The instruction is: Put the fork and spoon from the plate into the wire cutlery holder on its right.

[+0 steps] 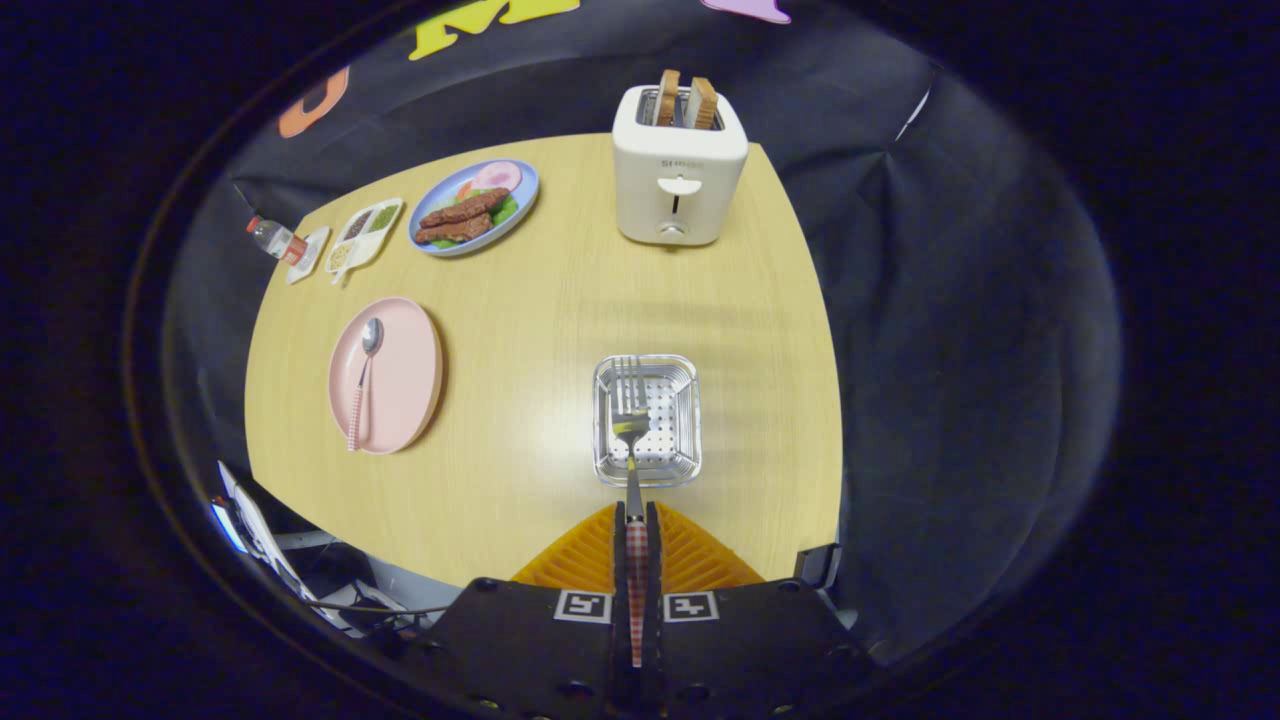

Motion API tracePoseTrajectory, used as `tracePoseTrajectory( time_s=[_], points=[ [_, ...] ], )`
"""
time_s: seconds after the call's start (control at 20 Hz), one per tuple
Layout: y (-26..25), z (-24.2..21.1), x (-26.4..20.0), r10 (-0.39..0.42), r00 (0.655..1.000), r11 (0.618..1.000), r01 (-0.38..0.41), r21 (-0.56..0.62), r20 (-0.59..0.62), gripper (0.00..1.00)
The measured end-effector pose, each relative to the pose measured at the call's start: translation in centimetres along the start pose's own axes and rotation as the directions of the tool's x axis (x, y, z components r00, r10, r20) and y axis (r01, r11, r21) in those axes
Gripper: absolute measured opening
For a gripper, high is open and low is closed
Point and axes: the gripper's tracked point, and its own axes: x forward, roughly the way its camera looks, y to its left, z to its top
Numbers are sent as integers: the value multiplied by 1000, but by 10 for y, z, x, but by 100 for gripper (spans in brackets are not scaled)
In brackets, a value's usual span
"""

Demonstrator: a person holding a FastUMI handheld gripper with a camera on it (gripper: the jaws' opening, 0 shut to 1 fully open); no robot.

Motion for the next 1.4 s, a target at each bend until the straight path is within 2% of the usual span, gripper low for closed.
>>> tracePoseTrajectory(
  time_s=[0.4, 0.65, 0.95, 1.1, 1.4],
  points=[
    [-3, -6, 24, 31, 977, 997, -15, 79, -213, 4],
    [-5, 14, 29, 50, 965, 996, -29, 85, -256, 4],
    [3, 13, 48, 88, 918, 993, -49, 112, -386, 4],
    [0, 20, 57, 83, 911, 991, -33, 129, -404, 6],
    [7, 25, 57, 53, 918, 997, -24, 80, -393, 8]
  ],
)
